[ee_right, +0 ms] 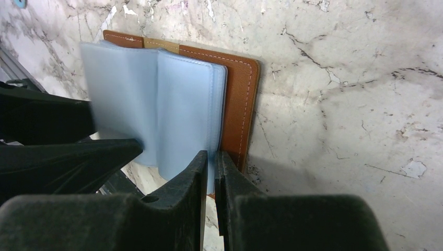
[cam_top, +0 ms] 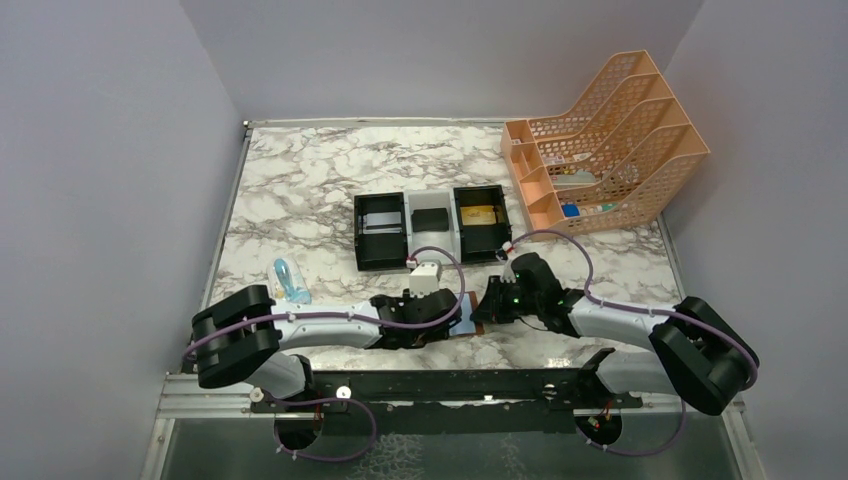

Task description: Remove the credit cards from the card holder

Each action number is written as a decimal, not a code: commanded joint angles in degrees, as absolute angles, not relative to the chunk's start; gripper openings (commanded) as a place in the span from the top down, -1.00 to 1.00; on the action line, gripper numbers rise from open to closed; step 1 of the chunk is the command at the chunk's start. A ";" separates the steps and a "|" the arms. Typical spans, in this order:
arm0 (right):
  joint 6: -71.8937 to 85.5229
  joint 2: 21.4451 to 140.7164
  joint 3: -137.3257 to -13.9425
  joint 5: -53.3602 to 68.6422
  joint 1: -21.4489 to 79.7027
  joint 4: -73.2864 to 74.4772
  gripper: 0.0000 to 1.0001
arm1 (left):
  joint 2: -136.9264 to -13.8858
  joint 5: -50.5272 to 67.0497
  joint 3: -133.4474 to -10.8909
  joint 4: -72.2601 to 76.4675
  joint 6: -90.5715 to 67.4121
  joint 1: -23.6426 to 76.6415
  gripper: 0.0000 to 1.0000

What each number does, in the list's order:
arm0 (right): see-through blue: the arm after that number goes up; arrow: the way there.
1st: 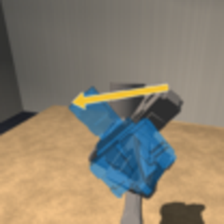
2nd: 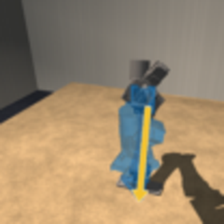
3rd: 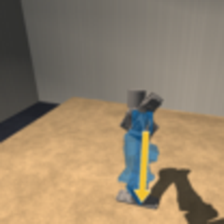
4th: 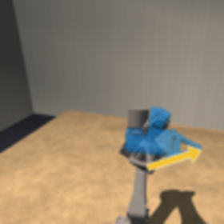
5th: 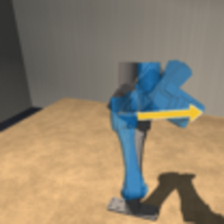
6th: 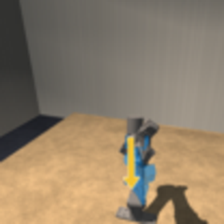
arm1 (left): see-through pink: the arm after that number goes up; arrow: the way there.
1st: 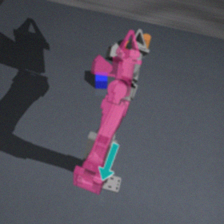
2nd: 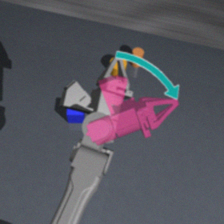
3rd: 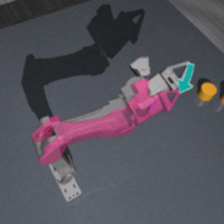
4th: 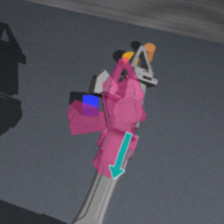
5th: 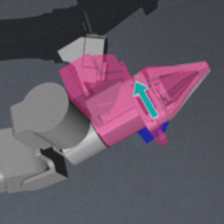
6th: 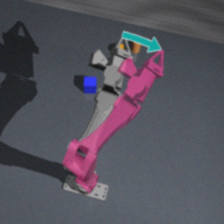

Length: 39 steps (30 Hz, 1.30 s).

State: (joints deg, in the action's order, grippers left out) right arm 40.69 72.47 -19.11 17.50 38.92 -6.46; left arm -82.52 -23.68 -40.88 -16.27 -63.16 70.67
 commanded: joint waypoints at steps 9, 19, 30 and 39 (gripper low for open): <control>39.90 73.74 -17.46 17.18 39.20 -4.59 0.76 | -80.65 -24.03 -35.37 -7.70 -65.93 71.22 0.11; 38.55 68.49 -19.94 12.00 39.19 2.35 0.75 | -80.26 -26.01 -37.74 -16.24 -66.45 71.28 0.23; 35.45 59.68 -23.89 5.12 39.19 8.81 0.39 | -70.92 -28.41 -37.06 -22.64 -63.06 71.19 -0.14; 34.52 72.94 -25.03 16.10 39.20 2.34 0.35 | -68.85 -27.85 -37.37 -22.85 -59.26 69.78 -0.24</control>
State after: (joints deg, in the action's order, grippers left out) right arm 35.88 69.21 -24.38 10.20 38.94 5.98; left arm -70.32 -26.63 -37.12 -21.89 -62.41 70.81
